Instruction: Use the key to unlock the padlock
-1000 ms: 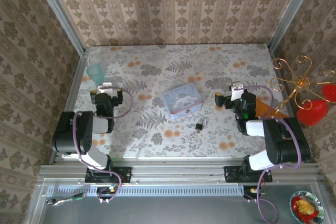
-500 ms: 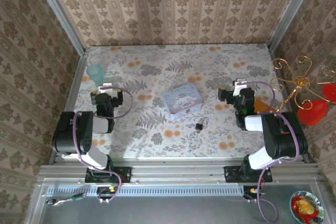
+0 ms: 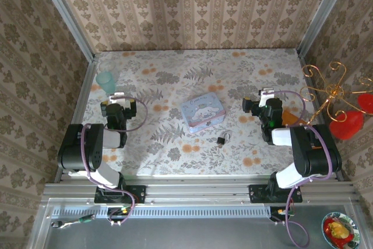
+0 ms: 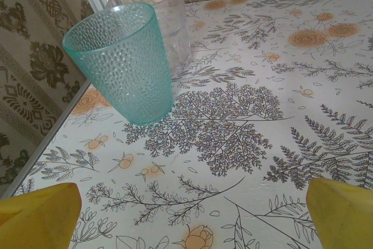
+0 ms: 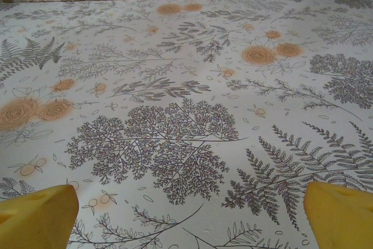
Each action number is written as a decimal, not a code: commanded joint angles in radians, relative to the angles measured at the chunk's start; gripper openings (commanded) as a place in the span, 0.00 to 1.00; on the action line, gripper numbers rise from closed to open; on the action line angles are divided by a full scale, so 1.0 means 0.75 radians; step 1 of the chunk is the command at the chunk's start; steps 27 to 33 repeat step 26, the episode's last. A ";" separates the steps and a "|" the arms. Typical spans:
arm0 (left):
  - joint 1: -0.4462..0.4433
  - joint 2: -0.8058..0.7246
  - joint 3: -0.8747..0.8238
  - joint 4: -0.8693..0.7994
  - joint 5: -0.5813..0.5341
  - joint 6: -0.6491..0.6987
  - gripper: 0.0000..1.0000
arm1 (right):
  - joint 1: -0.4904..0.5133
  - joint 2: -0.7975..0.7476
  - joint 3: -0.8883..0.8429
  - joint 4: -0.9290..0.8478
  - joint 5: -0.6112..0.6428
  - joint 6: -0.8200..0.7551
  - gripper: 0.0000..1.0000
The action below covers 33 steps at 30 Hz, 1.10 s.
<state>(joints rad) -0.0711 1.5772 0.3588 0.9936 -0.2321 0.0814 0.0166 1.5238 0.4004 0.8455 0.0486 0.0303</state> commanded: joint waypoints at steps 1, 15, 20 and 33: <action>-0.001 -0.017 0.006 -0.001 -0.006 -0.025 1.00 | -0.002 0.004 0.014 0.000 0.032 0.004 1.00; -0.003 -0.014 0.006 -0.001 -0.006 -0.026 1.00 | 0.000 0.003 0.011 0.003 0.033 0.003 1.00; -0.001 -0.017 0.006 0.000 -0.007 -0.026 1.00 | -0.002 0.009 0.026 -0.022 0.026 0.007 1.00; -0.001 -0.015 0.006 0.000 -0.007 -0.027 1.00 | -0.002 0.003 0.011 0.004 0.035 0.007 1.00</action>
